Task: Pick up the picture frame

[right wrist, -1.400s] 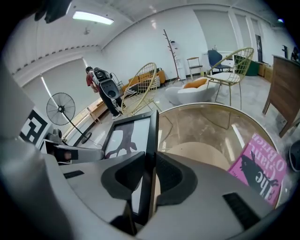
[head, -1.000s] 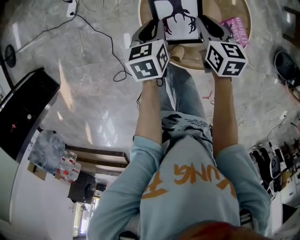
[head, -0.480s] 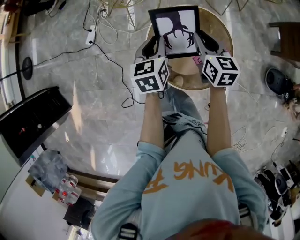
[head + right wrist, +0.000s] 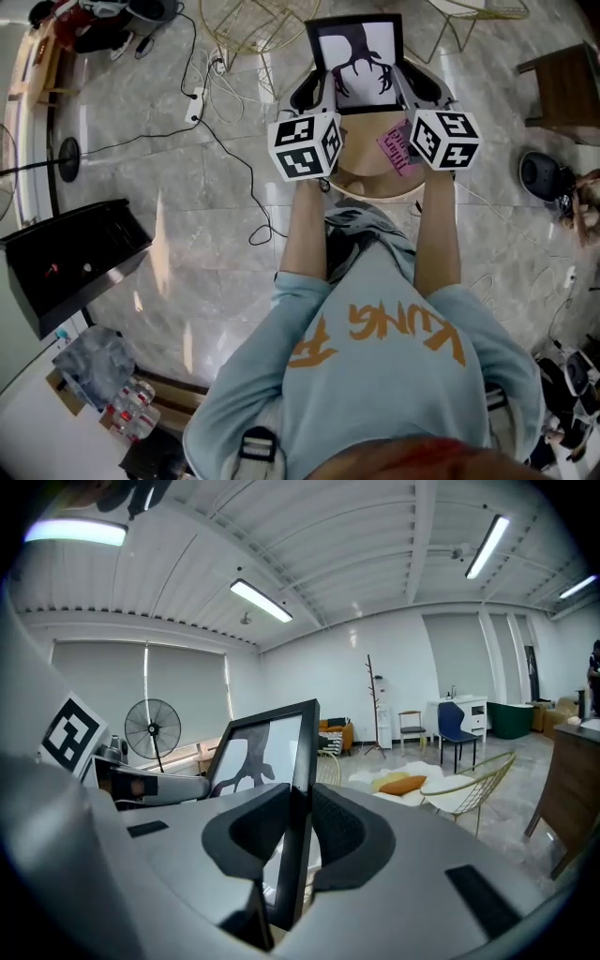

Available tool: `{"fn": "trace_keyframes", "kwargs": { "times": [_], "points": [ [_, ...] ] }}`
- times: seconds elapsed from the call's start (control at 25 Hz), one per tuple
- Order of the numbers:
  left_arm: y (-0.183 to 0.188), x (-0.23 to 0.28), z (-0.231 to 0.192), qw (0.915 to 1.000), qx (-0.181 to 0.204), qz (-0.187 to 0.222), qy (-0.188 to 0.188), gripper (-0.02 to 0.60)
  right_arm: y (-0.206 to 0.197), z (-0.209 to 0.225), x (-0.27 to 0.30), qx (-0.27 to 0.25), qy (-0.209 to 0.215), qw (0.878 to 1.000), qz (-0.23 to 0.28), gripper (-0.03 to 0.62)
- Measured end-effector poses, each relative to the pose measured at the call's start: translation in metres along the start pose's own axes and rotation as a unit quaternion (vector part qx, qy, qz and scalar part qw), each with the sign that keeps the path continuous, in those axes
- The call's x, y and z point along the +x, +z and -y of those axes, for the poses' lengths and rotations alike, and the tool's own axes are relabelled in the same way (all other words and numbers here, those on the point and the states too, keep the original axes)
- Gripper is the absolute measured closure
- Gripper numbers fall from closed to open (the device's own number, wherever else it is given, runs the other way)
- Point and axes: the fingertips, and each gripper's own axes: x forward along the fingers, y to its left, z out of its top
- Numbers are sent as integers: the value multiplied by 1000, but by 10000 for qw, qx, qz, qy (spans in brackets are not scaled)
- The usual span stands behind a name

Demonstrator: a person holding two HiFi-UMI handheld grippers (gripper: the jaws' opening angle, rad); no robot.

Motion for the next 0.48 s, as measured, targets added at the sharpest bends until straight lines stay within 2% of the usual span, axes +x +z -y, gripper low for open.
{"fn": "trace_keyframes", "kwargs": {
  "times": [0.32, 0.48],
  "points": [
    [79, -18, 24, 9966, 493, 617, -251, 502, 74, -7, -22, -219, 44, 9967, 781, 520],
    [102, -27, 36, 9937, 680, 856, -260, 500, 98, -9, -34, -298, 55, 9936, 1084, 520]
  ]
}}
